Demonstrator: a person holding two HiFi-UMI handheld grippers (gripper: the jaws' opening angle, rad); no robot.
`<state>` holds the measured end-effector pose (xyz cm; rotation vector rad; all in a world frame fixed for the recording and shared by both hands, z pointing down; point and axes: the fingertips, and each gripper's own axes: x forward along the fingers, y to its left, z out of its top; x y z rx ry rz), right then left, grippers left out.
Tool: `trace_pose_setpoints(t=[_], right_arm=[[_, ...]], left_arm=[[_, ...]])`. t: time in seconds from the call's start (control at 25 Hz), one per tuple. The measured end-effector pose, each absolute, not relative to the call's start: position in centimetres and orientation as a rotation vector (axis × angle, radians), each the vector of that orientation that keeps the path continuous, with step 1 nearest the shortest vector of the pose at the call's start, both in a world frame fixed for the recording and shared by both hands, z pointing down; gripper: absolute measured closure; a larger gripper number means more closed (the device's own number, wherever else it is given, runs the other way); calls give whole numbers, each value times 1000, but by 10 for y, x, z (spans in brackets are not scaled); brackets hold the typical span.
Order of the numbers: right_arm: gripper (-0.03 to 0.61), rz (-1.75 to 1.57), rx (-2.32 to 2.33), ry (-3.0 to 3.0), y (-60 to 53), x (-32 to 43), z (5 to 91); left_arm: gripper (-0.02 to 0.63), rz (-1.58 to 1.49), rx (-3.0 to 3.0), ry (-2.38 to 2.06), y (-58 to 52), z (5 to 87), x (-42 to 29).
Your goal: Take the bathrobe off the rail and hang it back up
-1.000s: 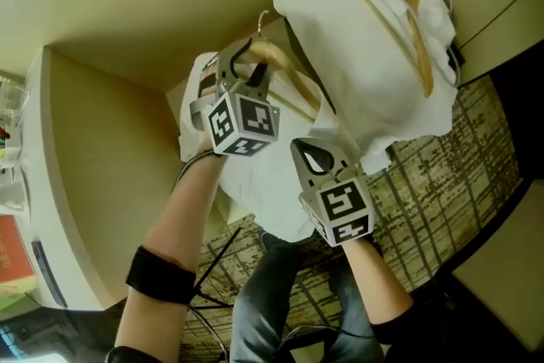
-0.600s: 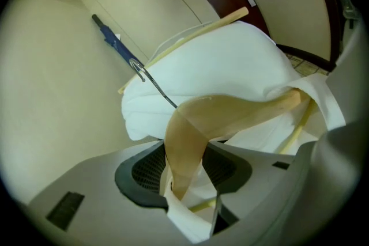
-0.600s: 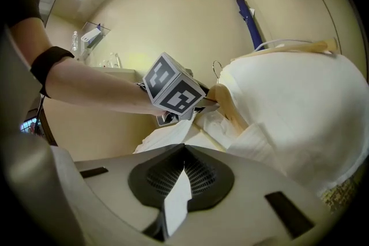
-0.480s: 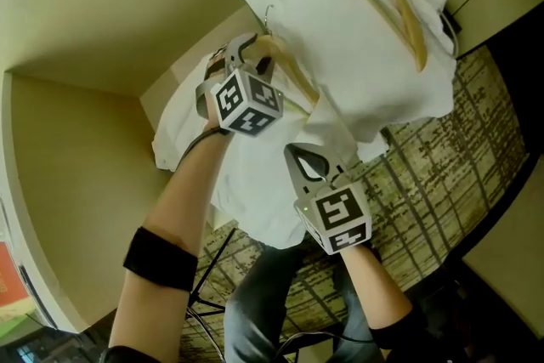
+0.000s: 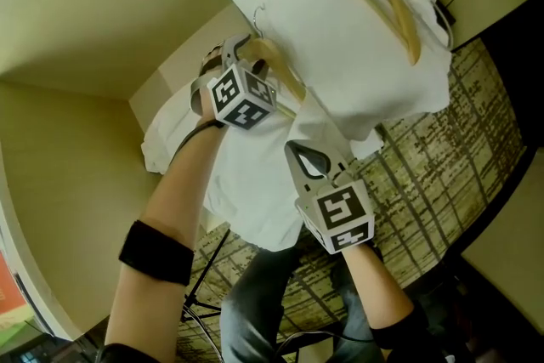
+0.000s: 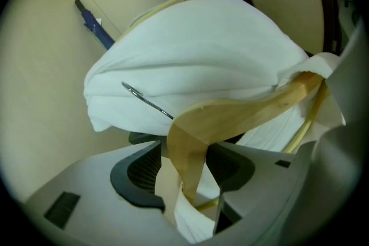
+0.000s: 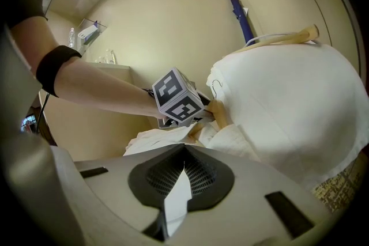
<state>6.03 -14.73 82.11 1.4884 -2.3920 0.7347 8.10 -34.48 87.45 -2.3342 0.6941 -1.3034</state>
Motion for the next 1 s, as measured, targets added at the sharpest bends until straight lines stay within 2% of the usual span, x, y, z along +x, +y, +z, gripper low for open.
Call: trace_pose_setpoints(t=[0.28, 1.0], right_arm=[[552, 732, 1483, -2393, -145, 57, 818], [552, 750, 1496, -2357, -135, 69, 817]], left_arm=[[360, -1428, -2309, 614, -333, 899, 66], [344, -1462, -2272, 588, -318, 888, 60]])
